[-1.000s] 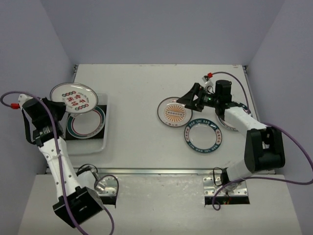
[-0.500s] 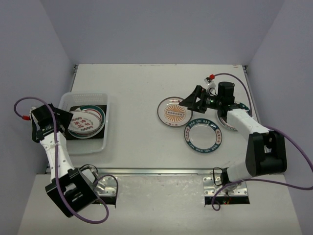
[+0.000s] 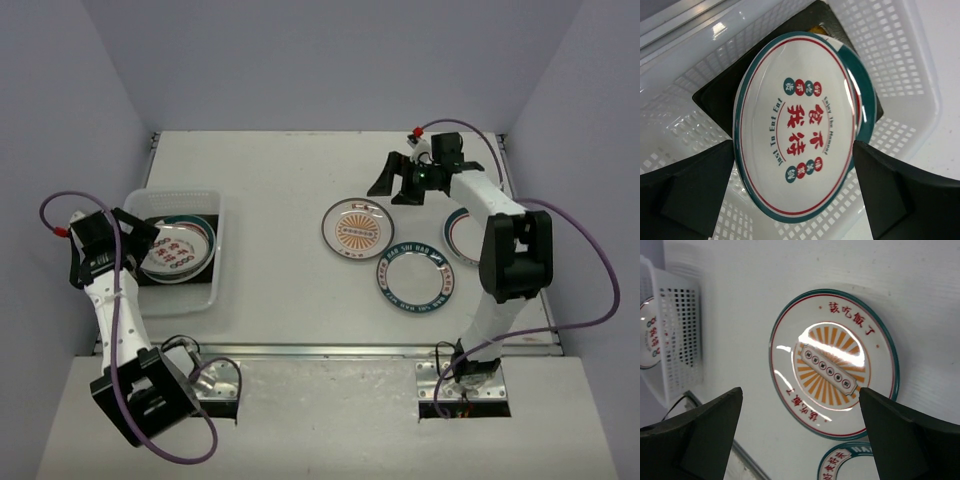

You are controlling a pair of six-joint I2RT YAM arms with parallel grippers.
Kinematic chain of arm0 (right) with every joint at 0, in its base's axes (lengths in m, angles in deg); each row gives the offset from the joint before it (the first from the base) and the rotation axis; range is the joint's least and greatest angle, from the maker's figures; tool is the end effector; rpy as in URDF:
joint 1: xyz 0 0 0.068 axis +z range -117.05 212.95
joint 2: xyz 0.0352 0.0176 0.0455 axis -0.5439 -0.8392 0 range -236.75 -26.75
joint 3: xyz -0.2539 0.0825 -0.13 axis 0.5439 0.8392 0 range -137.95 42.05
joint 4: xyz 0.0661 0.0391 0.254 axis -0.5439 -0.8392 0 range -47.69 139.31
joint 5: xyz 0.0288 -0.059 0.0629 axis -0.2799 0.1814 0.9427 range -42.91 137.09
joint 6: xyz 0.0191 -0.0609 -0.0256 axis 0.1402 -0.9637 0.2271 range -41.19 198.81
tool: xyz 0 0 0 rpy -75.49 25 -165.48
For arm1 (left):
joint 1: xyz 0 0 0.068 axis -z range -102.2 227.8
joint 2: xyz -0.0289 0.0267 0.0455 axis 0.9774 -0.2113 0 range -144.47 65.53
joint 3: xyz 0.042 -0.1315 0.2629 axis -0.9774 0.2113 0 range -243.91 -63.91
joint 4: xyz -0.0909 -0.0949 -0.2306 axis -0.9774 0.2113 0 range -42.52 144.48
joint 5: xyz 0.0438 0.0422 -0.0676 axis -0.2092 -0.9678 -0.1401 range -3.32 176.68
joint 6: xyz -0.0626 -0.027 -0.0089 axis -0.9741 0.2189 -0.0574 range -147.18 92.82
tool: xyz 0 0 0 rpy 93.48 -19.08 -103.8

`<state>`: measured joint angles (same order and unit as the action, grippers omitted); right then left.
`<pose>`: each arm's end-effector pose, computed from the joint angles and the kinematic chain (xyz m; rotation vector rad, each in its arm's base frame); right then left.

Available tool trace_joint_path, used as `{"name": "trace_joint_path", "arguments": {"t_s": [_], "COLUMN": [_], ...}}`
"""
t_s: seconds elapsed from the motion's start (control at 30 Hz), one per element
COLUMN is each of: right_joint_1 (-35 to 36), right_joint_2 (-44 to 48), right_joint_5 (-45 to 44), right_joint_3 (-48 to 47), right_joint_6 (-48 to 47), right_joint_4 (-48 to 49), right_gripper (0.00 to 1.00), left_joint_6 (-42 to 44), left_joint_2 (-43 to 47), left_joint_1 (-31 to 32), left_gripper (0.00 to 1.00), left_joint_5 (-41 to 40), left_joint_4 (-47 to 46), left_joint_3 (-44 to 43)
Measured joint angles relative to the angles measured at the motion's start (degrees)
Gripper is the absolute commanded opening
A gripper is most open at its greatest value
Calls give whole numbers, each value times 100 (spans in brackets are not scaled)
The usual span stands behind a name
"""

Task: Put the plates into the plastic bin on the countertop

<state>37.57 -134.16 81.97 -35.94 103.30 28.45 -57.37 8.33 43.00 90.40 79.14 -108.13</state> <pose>0.4254 0.0662 0.2269 0.1490 2.4634 0.9682 0.1762 0.1180 0.2679 -1.2344 1.9973 -0.0368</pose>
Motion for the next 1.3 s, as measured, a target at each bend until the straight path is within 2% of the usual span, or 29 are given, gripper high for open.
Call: {"name": "trace_joint_path", "arguments": {"t_s": [0.23, 0.43, 0.63, 0.8, 0.97, 1.1, 1.2, 1.27, 1.3], "right_joint_1": [0, 0, 1, -27, -73, -114, -153, -169, -174], "right_joint_2": [-708, -1126, -1753, -1890, -1971, -2073, -2164, -2242, -2277], "right_joint_5": [-229, -445, -726, -767, -631, -250, 67, 240, 329], "right_joint_3": [-198, -801, -1568, -1567, -1545, -1561, -1600, -1601, -1593], "right_joint_6": [-415, -669, -871, -980, -1017, -1060, -1078, -1076, -1076], "right_joint_4": [-699, -1019, -1149, -1328, -1390, -1439, -1484, -1512, -1518], "right_gripper": [99, 99, 99, 99, 98, 88, 77, 64, 48], "left_joint_6": [61, 147, 301, 340, 288, 222, 163, 125, 111], "left_joint_2": [-847, -797, -920, -872, -387, 442, 1053, 1303, 1428], "left_joint_1": [4, 79, 521, 673, 671, 672, 745, 819, 864], "left_gripper": [100, 100, 100, 100, 100, 100, 100, 100, 100], "left_joint_5": [105, 233, 617, 663, 315, 127, 525, 1043, 1336], "left_joint_4": [-10, 35, 100, 200, 625, 963, 802, 597, 532], "left_joint_3": [11, -14, -188, -226, -347, -747, -1091, -1139, -1133]}}
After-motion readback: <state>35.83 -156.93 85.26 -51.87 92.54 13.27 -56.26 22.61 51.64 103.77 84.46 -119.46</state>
